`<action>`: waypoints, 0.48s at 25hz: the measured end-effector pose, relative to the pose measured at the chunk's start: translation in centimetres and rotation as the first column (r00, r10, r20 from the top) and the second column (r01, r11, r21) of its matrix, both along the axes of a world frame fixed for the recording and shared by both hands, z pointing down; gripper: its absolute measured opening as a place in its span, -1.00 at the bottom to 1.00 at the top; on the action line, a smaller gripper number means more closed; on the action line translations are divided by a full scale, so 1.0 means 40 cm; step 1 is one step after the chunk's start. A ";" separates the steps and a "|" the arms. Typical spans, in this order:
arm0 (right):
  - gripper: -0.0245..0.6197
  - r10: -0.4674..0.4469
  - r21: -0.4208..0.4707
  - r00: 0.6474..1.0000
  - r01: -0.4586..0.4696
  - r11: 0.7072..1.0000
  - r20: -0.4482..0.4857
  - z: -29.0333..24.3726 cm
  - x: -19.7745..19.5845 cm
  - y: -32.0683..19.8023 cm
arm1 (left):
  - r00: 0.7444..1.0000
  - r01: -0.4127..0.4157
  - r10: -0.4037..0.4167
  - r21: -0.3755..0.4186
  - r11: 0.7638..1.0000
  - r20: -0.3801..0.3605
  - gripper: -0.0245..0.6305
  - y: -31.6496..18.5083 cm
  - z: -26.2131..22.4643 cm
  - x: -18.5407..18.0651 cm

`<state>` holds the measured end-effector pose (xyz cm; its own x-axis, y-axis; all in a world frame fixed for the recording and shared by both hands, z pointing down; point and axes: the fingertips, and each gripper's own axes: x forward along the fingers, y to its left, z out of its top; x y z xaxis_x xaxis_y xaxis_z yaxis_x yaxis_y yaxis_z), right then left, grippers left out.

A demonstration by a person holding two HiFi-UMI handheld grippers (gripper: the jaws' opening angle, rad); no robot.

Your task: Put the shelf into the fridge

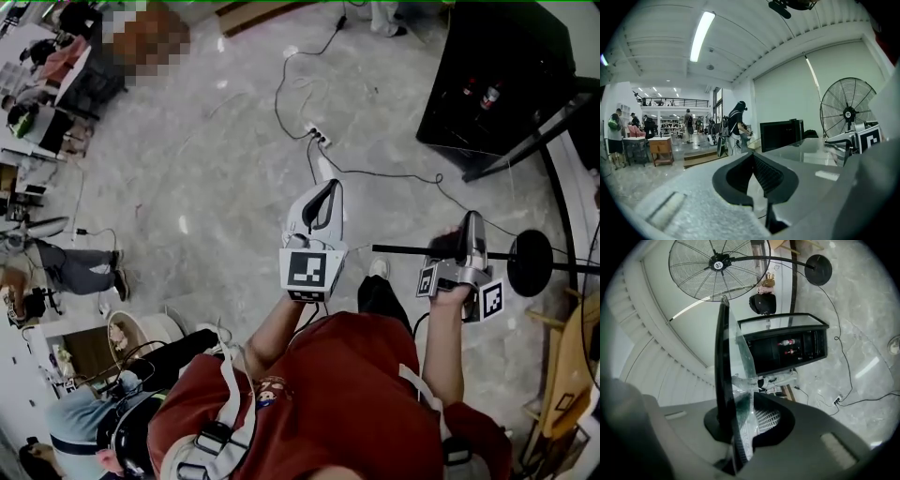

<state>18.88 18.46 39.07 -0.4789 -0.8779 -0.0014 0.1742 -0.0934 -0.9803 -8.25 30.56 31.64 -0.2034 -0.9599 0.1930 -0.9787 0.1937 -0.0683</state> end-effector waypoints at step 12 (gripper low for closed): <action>-0.84 0.072 0.015 0.997 -0.072 0.997 0.021 0.027 0.043 -0.270 | 0.999 -0.040 0.041 -0.007 0.999 0.019 -0.91 -0.303 0.015 0.024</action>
<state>20.59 7.66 40.15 -0.4139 -0.9100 -0.0247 0.1997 -0.0642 -0.9778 -7.28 18.42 32.24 -0.1681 -0.9662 0.1954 -0.9842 0.1533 -0.0883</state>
